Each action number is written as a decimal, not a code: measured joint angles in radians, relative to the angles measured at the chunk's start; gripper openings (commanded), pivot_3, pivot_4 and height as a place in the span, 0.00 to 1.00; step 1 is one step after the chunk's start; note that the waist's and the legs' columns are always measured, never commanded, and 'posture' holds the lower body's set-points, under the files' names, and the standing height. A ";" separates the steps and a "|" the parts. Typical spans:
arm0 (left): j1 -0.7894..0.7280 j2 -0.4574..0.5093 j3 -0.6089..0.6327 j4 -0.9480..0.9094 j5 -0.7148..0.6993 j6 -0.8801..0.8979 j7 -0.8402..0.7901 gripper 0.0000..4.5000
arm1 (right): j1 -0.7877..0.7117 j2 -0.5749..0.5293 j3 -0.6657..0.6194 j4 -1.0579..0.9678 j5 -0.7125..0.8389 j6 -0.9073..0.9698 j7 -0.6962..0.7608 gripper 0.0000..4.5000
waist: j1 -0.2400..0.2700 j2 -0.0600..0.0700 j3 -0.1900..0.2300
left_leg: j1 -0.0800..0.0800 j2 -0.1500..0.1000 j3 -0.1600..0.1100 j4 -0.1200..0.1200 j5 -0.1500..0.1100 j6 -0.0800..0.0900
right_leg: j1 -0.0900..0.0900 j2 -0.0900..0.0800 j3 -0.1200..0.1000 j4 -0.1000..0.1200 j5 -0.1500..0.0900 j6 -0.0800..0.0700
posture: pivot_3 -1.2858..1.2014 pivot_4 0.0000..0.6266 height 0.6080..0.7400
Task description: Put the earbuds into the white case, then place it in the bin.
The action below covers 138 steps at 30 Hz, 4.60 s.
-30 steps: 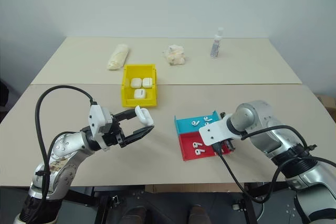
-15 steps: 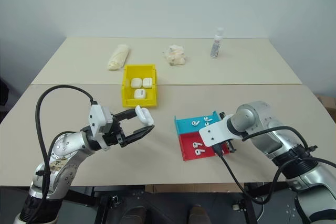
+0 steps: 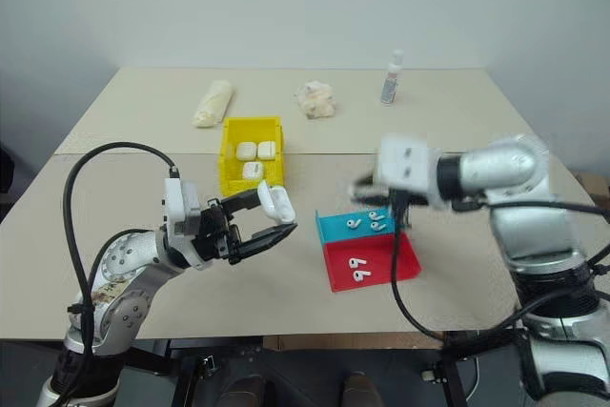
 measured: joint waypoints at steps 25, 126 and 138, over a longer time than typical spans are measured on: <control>-0.131 -0.092 -0.038 0.091 -0.084 -0.074 -0.173 0.62 | 0.125 0.253 -0.057 -0.094 0.538 -0.054 -0.150 0.17 | -0.002 0.001 0.000 | 0.000 0.000 0.000 0.000 0.000 0.000 | 0.000 0.001 0.000 0.000 0.000 0.001 | 0.52 0.24 1.00; 0.151 0.068 -0.041 0.108 0.176 -0.224 -0.038 0.62 | -0.602 0.305 0.819 1.426 -0.857 -1.385 0.008 0.50 | -0.032 0.004 0.001 | 0.001 0.001 0.002 -0.004 0.003 -0.005 | -0.003 0.001 0.001 0.001 0.001 0.000 | 0.52 0.24 1.00; 0.165 0.068 -0.041 0.108 0.188 -0.225 -0.033 0.62 | -0.603 0.306 0.819 1.435 -0.855 -1.405 0.012 0.46 | -0.032 0.004 0.001 | 0.002 0.001 0.002 -0.004 0.003 -0.005 | -0.003 0.001 0.001 0.001 0.001 0.000 | 0.52 0.24 1.00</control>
